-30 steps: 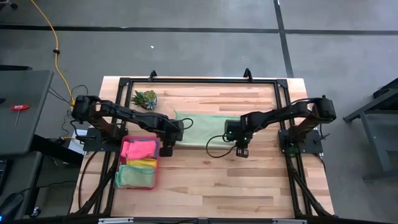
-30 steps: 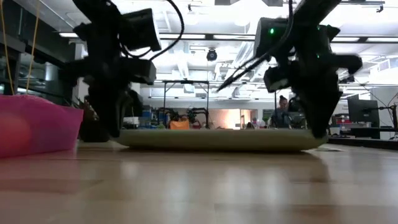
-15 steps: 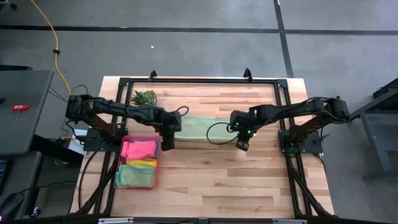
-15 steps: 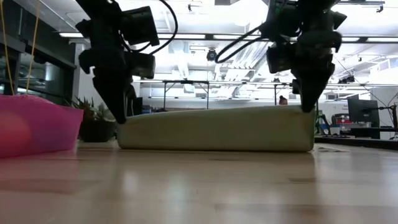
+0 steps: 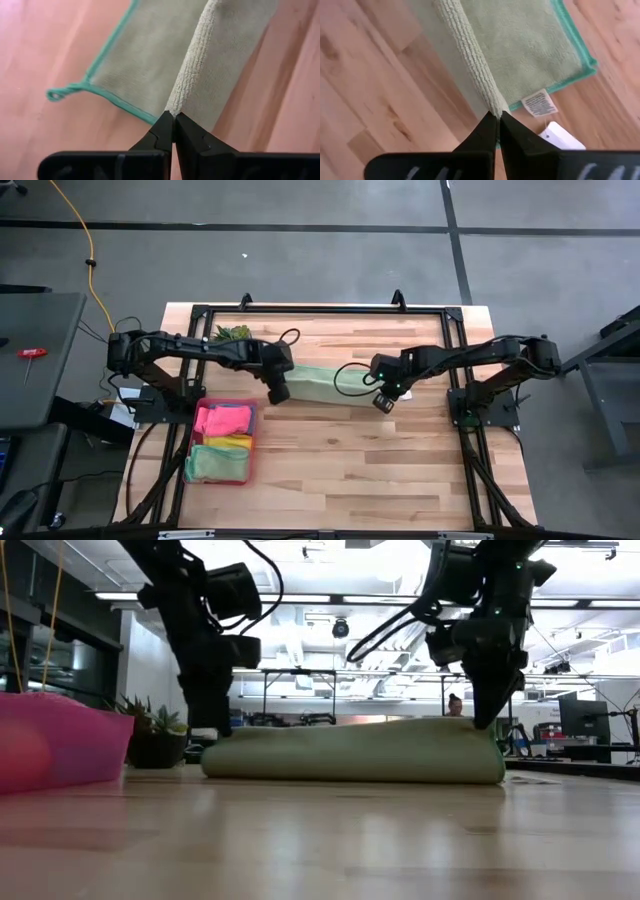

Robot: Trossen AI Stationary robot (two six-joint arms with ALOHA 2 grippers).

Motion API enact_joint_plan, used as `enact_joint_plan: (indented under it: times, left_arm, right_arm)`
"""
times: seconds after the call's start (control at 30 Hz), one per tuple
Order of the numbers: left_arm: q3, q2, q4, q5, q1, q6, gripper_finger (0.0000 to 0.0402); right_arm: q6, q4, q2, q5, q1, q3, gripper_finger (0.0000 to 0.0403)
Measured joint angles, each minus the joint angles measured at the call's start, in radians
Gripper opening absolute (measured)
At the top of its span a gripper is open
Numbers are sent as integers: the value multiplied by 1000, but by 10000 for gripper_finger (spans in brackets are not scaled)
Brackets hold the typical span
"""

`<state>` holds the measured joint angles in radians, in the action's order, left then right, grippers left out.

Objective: Fold microfiber towels
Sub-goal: Fold the green microfiber towel

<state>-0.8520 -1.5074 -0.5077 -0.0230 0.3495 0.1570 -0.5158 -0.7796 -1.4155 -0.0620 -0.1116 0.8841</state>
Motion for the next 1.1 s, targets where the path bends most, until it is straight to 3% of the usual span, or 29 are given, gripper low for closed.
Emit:
enact_joint_plan:
  times: [0.23, 0.4, 0.53, 0.77, 1.1]
  left_arm:
    - [1, 0, 43, 16, 19, 18, 0]
    - [1, 0, 40, 127, 18, 69, 0]
    - [1, 0, 55, 180, 18, 76, 0]
    - [2, 0, 70, 183, 15, 76, 2]
    - [2, -55, 118, 262, 18, 76, 2]
  right_arm:
    - [-95, -11, 0, 92, 0, 0, 0]
    - [-139, -10, -5, 136, 0, 0, 0]
    - [-167, -8, -32, 145, 0, 1, 0]
    - [-160, -3, -111, 156, 0, 1, 0]
    - [-190, 3, -115, 183, 0, 1, 0]
